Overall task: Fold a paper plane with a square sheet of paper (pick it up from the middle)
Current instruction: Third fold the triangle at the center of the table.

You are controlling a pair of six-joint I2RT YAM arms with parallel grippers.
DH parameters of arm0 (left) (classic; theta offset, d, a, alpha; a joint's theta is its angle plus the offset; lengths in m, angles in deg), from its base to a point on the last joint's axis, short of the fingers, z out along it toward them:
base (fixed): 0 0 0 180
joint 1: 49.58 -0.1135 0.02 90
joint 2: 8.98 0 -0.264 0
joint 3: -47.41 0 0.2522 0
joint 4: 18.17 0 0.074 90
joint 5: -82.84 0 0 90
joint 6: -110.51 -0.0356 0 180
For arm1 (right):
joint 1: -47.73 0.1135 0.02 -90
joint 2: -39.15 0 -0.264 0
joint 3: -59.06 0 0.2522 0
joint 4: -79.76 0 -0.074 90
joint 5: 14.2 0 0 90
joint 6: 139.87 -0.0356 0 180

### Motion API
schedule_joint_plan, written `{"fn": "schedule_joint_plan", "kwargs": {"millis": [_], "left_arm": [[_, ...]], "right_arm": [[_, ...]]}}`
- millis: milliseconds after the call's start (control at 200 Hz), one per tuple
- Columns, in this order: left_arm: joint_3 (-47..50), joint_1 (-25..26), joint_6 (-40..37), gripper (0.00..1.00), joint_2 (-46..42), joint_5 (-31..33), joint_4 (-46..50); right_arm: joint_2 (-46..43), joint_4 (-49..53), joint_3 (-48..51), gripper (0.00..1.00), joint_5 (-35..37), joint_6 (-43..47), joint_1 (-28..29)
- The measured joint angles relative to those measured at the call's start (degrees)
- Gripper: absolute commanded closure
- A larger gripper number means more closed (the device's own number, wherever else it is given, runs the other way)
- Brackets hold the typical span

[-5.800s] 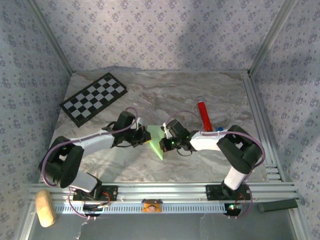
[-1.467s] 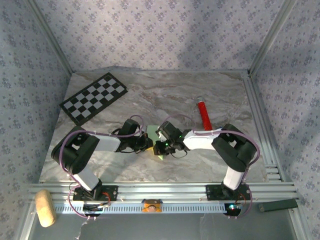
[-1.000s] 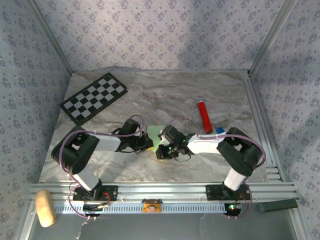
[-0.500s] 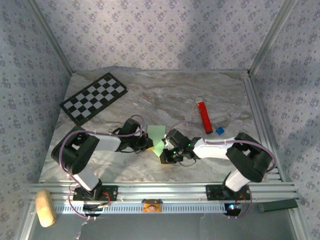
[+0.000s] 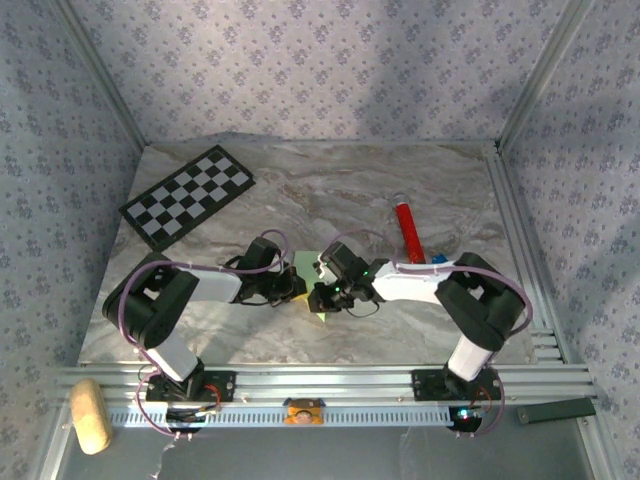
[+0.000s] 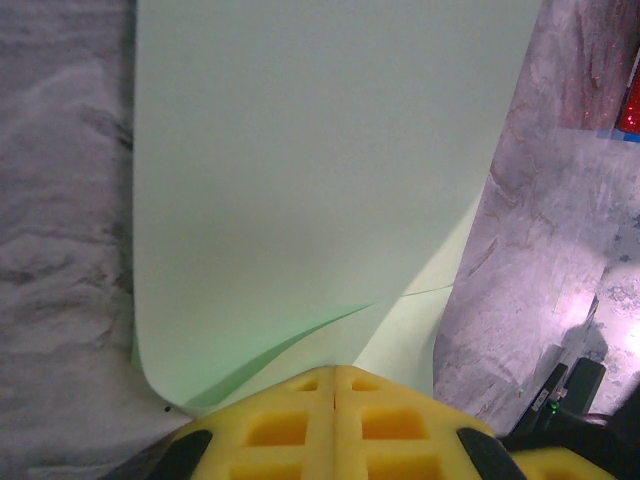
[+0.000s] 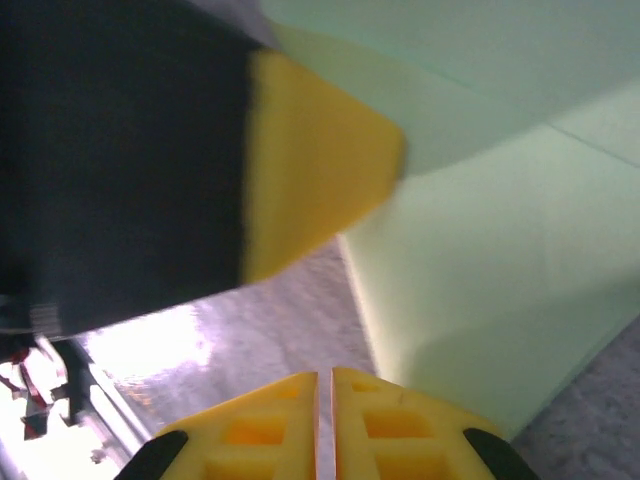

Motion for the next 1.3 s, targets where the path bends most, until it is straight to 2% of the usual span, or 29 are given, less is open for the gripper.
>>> {"fn": "schedule_joint_plan", "kwargs": {"millis": [185, 460, 695, 995, 1304], "left_arm": [[-0.09, 0.00, 0.00, 1.00, 0.00, 0.00, 0.09], [-0.15, 0.00, 0.02, 1.00, 0.00, 0.00, 0.24], [0.81, 0.00, 1.75, 1.00, -0.20, 0.33, -1.68], [1.55, 0.11, 3.06, 1.00, -1.81, 2.84, -0.87], [1.68, 0.15, 3.69, 1.00, -2.10, 3.43, -0.83]], "right_arm": [[-0.96, -3.74, 4.22, 0.87, -0.39, -0.87, -0.13], [-10.25, -5.29, 14.16, 0.87, -0.48, -3.02, -0.09], [-17.42, -1.20, 11.82, 0.87, 0.37, -3.15, -1.55], [-6.32, -0.98, 0.81, 0.87, 0.81, -2.75, -2.56], [1.46, -1.79, -1.22, 0.86, -1.60, -2.82, -2.23]]}}
